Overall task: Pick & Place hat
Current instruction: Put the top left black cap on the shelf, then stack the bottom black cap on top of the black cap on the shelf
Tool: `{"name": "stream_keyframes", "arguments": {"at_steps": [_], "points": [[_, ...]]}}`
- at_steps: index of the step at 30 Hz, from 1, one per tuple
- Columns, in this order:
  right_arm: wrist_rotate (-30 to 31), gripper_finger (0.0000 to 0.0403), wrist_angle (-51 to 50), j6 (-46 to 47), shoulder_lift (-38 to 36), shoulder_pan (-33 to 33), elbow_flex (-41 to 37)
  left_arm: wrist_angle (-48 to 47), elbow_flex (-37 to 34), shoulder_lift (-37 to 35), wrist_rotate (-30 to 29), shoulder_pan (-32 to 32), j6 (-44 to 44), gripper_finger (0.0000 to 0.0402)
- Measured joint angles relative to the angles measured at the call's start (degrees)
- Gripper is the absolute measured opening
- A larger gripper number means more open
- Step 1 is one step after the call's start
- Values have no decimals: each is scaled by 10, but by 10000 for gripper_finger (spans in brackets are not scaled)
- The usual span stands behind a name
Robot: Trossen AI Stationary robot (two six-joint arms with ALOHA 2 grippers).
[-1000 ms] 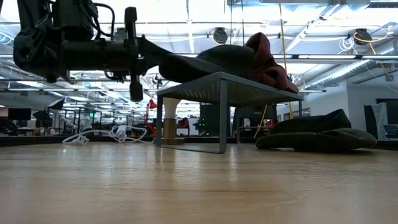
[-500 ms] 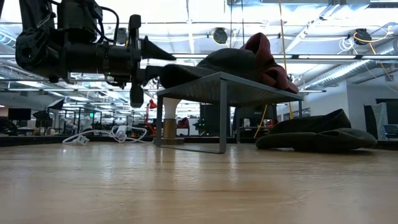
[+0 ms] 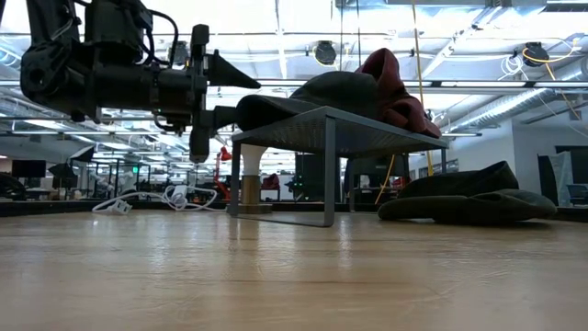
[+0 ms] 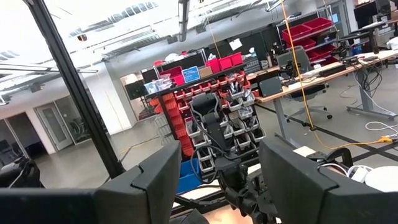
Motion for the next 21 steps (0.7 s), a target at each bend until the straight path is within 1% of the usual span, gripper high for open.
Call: {"name": "stream_keyframes", "arguments": {"at_steps": [4,7,9,16,21], "points": [[-2,210,0,10,0,0,0,2,-7,-5,-16,-14,-1,209],[-2,210,-1,12,0,0,0,10,-23,-15,-53,-29,1,209],[-2,210,-1,12,0,0,0,34,-42,-30,-88,-41,14,209],[-2,210,-3,11,0,0,0,31,-87,-100,-136,-98,43,209],[-2,210,-2,18,1,0,0,27,-103,-152,-159,-145,94,209]]}}
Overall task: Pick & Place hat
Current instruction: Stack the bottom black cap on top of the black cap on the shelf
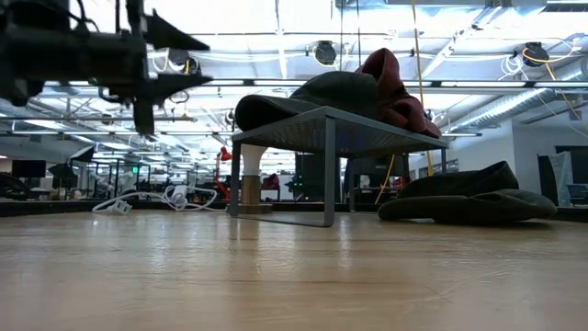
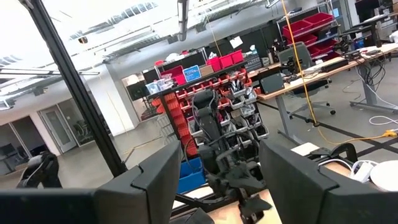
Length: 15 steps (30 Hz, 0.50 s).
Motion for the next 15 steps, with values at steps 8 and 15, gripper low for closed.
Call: {"name": "stream_keyframes", "arguments": {"at_steps": [8,15], "points": [[0,210,2,1,7,0,0,-60,-9,-65,8,-76,9,209],[0,210,2,6,35,0,0,-264,14,-151,65,-135,-85,209]]}}
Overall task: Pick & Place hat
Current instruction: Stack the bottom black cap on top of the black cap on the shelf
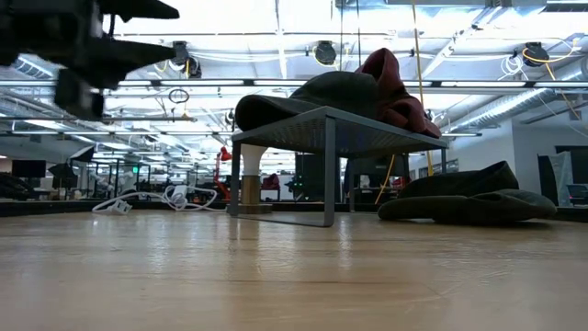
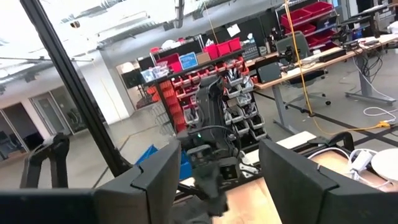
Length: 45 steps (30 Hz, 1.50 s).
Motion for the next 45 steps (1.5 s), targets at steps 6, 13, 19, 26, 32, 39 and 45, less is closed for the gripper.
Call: {"name": "stream_keyframes", "arguments": {"at_steps": [6,13,19,26,32,39,45], "points": [[-2,210,0,6,28,0,0,-495,134,-78,188,-15,-90,209],[-2,210,0,14,45,0,0,-928,324,-73,277,-35,-94,209],[-2,210,0,-13,44,0,0,-1085,435,-21,313,-88,-184,209],[-6,210,1,-35,44,0,0,-1141,519,85,370,-153,-292,209],[-42,210,0,-35,44,1,0,-1139,584,201,396,-196,-356,209],[-67,210,0,-28,44,2,0,-1092,611,301,398,-220,-387,209],[-110,210,-1,-24,44,2,0,-1038,611,365,399,-226,-406,209]]}}
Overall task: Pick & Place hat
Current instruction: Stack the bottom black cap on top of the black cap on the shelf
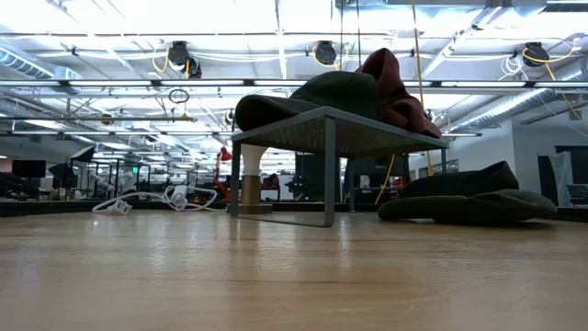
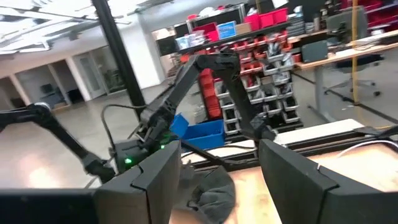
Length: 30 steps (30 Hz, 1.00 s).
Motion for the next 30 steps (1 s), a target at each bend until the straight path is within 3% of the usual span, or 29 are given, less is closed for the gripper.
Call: {"name": "stream_keyframes", "arguments": {"at_steps": [11,15,18,20,24,30], "points": [[-48,210,-2,0,0,5,0,-13,0,77,39,11,7,206],[-56,210,-2,0,0,12,0,-12,0,77,52,17,4,141],[-56,210,-2,0,0,15,0,-18,1,63,33,19,10,54],[-56,210,-2,0,0,18,0,-20,1,49,22,20,21,19],[-56,210,-2,0,0,23,0,-39,0,14,-4,29,30,18],[-56,210,-1,-2,0,26,0,-53,0,-78,-123,36,74,9]]}}
